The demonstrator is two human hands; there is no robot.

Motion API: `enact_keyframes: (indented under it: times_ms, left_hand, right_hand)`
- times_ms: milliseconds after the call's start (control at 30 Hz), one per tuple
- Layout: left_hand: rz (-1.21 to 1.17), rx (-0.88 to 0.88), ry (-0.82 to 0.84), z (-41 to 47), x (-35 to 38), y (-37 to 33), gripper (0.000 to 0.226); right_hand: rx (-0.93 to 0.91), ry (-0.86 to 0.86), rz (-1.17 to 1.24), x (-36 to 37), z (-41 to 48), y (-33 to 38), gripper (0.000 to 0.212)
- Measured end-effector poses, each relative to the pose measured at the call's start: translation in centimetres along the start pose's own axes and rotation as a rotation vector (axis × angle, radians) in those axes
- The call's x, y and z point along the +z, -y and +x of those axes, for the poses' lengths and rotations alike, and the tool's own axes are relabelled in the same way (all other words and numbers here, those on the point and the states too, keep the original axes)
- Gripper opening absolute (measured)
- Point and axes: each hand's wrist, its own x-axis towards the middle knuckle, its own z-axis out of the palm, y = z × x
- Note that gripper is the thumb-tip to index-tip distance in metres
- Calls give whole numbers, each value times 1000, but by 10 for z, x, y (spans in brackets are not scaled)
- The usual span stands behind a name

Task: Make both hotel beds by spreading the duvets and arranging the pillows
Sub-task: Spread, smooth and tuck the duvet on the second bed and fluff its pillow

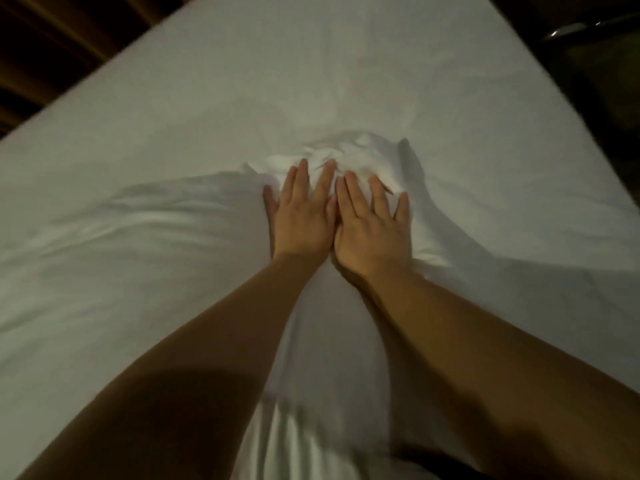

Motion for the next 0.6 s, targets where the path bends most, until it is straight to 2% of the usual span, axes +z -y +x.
enact_keyframes:
  times_ms: [133,333,467,600]
  left_hand:
    - [-23,5,-16,13,29,4,56]
    - [-3,11,-2,-2,11,-2,51]
    - [18,-79,49,-48,-31,-19,55]
    - [-3,-192,147,-137,-81,-26,62]
  right_hand:
    - [25,-33,-8,24,19,-4,60]
    - [4,32,-90,5,3,0,57]
    - [-35,132,-160,-32,-43,3,58]
    - [-64,168,-207,-70,-103,26,64]
